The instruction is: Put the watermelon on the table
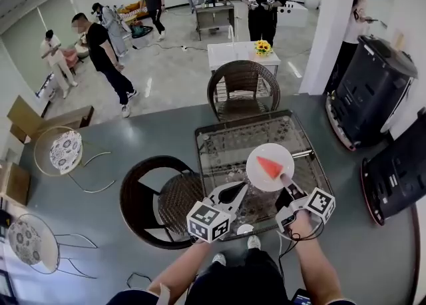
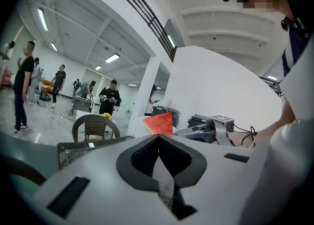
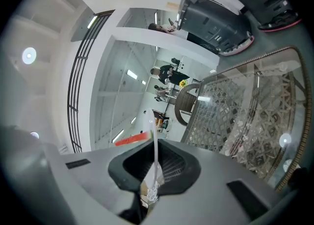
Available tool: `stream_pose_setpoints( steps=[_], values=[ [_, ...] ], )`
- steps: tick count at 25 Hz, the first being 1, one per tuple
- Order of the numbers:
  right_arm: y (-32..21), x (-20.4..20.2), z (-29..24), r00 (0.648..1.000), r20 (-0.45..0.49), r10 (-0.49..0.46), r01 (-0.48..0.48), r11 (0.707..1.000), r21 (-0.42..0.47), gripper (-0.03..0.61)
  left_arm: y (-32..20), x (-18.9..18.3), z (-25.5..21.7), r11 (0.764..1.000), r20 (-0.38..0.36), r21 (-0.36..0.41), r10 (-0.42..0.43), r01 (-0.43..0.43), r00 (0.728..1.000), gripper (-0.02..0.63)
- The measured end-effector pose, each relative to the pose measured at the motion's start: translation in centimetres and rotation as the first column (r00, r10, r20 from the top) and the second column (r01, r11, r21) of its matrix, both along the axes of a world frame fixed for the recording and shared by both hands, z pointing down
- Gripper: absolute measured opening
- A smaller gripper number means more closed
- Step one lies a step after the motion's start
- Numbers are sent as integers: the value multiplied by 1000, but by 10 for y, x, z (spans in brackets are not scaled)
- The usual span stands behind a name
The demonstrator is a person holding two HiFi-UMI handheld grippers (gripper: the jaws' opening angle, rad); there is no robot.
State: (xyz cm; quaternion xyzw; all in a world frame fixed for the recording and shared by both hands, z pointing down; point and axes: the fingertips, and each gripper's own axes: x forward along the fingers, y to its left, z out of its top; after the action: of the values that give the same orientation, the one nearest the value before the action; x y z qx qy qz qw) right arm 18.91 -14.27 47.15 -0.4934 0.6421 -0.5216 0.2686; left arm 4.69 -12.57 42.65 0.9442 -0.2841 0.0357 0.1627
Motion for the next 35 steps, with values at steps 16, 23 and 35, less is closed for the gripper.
stream_pose_setpoints(
  steps=[16,23,35],
  values=[
    [-56,7,93,996,-1,-89,88,986,-139,14,-36,8,54,994,85,-51,-90,95,992,5],
    [-80,3,149,994,-17,-107,100,966,-237,14,-50,7,80,994,135,-60,-82,90,987,5],
    [-110,4,222,993,-20,-118,104,935,-338,14,-63,15,118,988,166,-129,-68,90,984,5]
  ],
)
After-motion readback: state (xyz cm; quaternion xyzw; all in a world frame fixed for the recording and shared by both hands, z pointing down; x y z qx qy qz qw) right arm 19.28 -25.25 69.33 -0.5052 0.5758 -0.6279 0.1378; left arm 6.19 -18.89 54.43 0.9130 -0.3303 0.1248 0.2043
